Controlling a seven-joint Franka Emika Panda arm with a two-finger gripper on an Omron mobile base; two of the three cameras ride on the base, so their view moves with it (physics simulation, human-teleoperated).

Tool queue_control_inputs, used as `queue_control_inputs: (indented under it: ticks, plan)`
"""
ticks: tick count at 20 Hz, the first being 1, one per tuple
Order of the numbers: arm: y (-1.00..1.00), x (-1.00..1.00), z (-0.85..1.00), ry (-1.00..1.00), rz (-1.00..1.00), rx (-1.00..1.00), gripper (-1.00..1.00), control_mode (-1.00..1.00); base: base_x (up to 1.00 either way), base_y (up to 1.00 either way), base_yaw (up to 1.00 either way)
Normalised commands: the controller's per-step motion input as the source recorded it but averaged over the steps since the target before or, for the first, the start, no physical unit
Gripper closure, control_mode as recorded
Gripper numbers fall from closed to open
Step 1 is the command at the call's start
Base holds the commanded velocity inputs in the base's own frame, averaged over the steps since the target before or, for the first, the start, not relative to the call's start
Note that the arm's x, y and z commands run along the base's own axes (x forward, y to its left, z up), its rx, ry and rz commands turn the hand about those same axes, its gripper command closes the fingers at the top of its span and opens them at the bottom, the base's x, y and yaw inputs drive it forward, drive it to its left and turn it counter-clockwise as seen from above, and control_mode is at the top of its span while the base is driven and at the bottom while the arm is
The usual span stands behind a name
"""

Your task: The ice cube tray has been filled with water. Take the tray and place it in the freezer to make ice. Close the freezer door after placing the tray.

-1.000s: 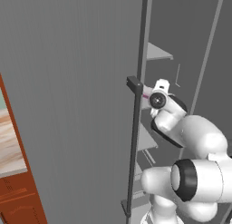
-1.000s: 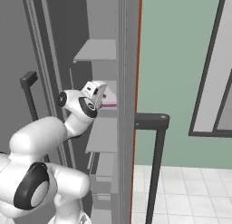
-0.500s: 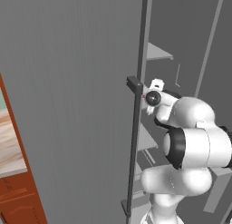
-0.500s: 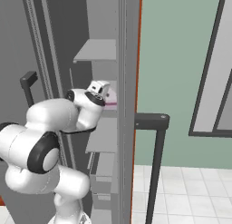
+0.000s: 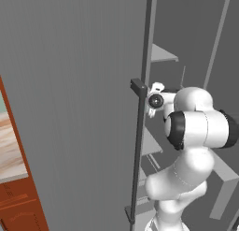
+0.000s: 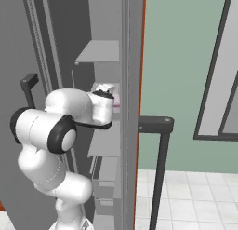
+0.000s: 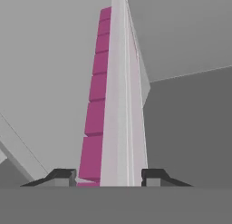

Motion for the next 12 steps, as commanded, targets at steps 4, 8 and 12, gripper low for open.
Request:
queue_control_inputs:
  ticks: [4,8,12]
  plan:
    - [0.0,0.43,-0.26,0.0,0.09,0.0,1.0,-1.0,0.0,0.0,0.0]
    - [0.0,0.43,-0.26,0.01,0.09,0.0,1.0,-1.0,0.0,0.0,0.0]
    - [0.0,0.39,-0.26,0.03,0.09,0.0,1.0,-1.0,0.0,0.0,0.0]
